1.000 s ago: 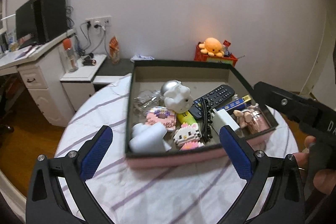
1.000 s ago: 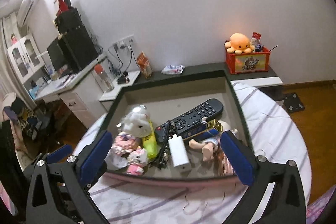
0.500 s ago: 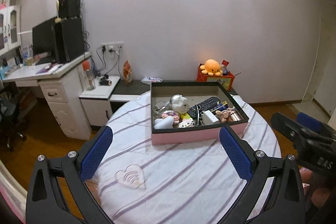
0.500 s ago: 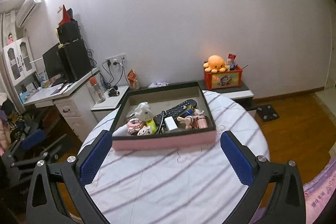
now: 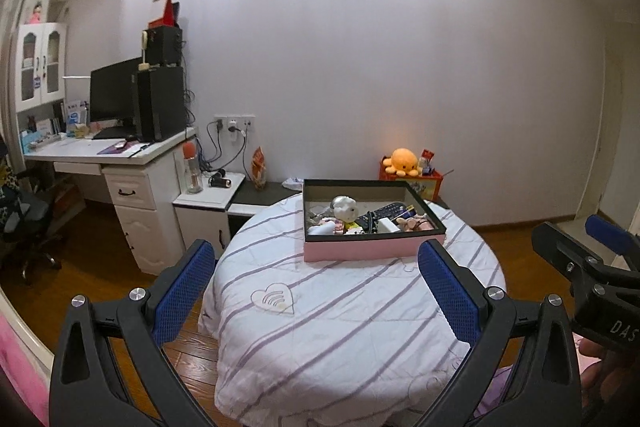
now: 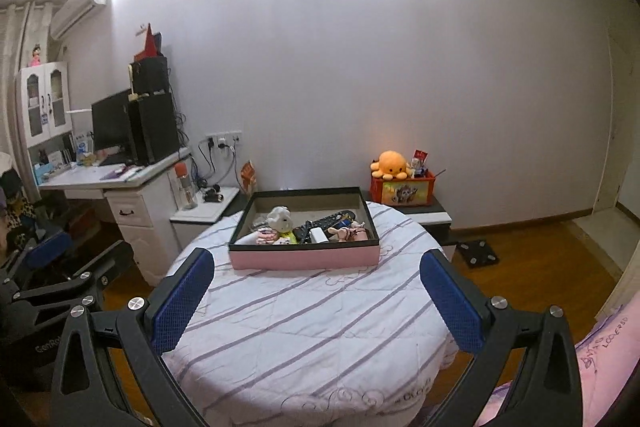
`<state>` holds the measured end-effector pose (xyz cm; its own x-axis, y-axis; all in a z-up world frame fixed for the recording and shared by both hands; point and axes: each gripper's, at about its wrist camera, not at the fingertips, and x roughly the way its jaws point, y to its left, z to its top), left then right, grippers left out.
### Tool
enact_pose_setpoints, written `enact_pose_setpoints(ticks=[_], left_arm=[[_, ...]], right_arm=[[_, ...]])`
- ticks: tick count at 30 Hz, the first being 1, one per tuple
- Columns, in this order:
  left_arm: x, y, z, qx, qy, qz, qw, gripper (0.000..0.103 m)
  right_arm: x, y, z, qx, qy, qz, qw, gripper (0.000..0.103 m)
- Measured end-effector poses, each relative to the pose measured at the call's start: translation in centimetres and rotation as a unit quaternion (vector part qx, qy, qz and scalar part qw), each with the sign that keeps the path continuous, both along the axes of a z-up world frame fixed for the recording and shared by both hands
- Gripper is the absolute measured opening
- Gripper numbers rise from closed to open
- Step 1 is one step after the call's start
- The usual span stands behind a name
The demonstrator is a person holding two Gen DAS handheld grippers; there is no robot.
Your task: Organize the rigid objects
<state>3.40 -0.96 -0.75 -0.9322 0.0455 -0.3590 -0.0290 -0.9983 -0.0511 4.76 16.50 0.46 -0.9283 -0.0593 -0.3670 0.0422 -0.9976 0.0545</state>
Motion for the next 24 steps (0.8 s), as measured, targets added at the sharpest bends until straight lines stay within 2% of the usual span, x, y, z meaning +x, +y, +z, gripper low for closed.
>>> enact_pose_setpoints(ticks=[6,11,15,24], left_arm=[[5.0,-0.6,0.3,0.011,0.028,0.009,0.9995,0.103],[7.8,-0.1,0.4,0.006,0.039,0.011,0.9992,0.103],[8.8,0.1,0.8,-0.001,0.047,0.012,0.9988,0.103],[9.0,-0.4,0.6,0.001,0.039,0.026,0.9989,0.103]], right_arm=[[5.0,-0.3,0.3,0.003,0.024,0.003,1.0,0.103],[7.3,-0.7,0.3,0.012,0.034,0.01,0.999,0.103],[7.7,-0.6,0.2,0.003,0.036,0.012,0.999,0.103],[7.4,-0.1,0.0,-0.005,0.03,0.006,1.0,0.103]])
